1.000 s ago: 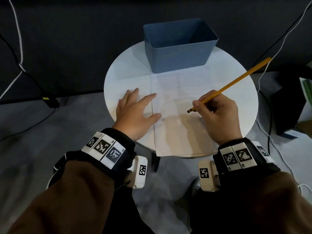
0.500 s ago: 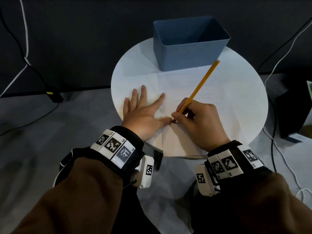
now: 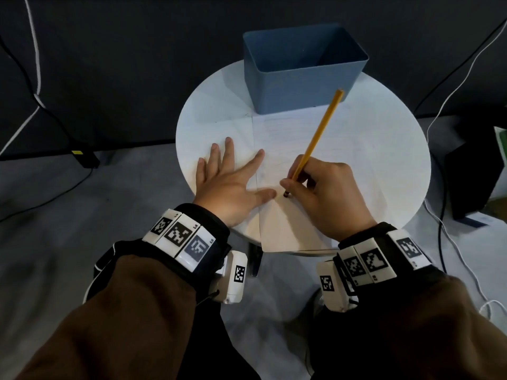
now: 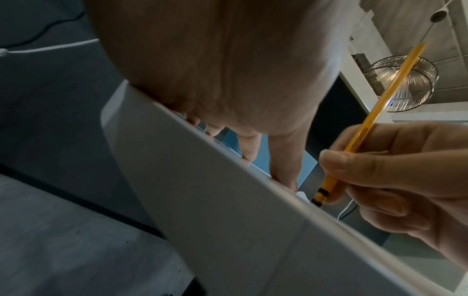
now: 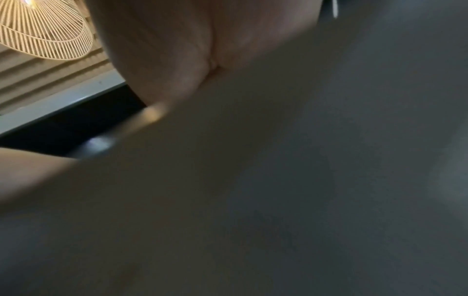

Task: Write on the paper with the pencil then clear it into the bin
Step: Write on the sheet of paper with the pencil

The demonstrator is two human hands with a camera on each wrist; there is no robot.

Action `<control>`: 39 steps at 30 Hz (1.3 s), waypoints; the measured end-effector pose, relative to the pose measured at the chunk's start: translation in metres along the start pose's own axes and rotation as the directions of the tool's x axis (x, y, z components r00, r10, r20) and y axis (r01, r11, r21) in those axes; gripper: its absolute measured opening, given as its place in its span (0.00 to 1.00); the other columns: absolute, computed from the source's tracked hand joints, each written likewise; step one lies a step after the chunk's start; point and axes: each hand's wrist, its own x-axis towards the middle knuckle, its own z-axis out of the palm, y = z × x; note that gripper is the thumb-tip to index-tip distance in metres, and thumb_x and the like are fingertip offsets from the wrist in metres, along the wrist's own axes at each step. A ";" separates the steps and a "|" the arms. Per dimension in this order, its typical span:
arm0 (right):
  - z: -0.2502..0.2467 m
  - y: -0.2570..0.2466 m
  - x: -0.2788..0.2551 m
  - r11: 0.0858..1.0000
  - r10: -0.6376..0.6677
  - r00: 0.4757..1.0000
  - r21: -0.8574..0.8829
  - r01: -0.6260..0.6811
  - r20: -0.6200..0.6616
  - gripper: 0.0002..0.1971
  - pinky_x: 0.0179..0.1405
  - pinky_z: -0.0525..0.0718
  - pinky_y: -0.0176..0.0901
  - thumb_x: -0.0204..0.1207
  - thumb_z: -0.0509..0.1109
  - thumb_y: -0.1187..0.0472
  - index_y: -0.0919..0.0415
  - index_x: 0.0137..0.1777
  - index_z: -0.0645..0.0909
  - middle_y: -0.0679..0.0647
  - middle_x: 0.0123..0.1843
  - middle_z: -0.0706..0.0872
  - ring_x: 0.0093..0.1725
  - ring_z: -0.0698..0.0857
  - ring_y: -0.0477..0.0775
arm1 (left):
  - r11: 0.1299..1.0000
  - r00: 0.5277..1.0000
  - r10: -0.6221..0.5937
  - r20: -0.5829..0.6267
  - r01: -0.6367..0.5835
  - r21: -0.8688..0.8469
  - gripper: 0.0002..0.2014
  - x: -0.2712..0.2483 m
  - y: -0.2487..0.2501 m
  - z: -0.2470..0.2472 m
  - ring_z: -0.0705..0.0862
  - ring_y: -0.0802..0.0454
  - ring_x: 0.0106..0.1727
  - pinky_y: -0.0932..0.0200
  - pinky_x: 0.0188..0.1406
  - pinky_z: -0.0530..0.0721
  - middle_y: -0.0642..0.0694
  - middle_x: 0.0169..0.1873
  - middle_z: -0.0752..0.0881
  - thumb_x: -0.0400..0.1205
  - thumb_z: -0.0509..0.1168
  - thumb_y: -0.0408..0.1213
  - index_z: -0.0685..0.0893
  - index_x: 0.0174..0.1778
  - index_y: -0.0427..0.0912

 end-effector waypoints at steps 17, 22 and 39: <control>-0.029 0.030 -0.001 0.979 0.177 0.971 -0.076 -0.191 -0.160 0.08 0.36 0.73 0.19 0.80 0.77 0.60 0.54 0.40 0.83 0.37 0.31 0.82 0.35 0.82 0.31 | 0.999 0.999 0.026 -0.038 -0.027 -0.026 0.38 -0.002 -0.002 0.001 0.23 0.50 0.83 0.44 0.83 0.28 0.51 0.85 0.27 0.79 0.57 0.72 0.46 0.82 0.78; -0.037 0.033 -0.002 0.971 0.201 0.960 -0.089 -0.222 -0.194 0.07 0.40 0.81 0.30 0.81 0.76 0.56 0.54 0.42 0.84 0.37 0.34 0.84 0.34 0.83 0.39 | 0.999 0.999 0.030 -0.041 -0.031 -0.024 0.37 -0.002 -0.001 0.001 0.23 0.49 0.83 0.44 0.83 0.28 0.51 0.85 0.27 0.79 0.57 0.71 0.46 0.82 0.78; -0.052 0.052 -0.004 0.924 0.350 0.890 -0.050 -0.379 -0.293 0.07 0.41 0.81 0.35 0.81 0.75 0.53 0.55 0.45 0.86 0.45 0.38 0.89 0.38 0.86 0.47 | 0.999 0.999 0.031 -0.027 -0.032 -0.032 0.36 -0.003 0.000 -0.001 0.23 0.48 0.83 0.43 0.83 0.27 0.50 0.85 0.27 0.80 0.58 0.70 0.48 0.81 0.80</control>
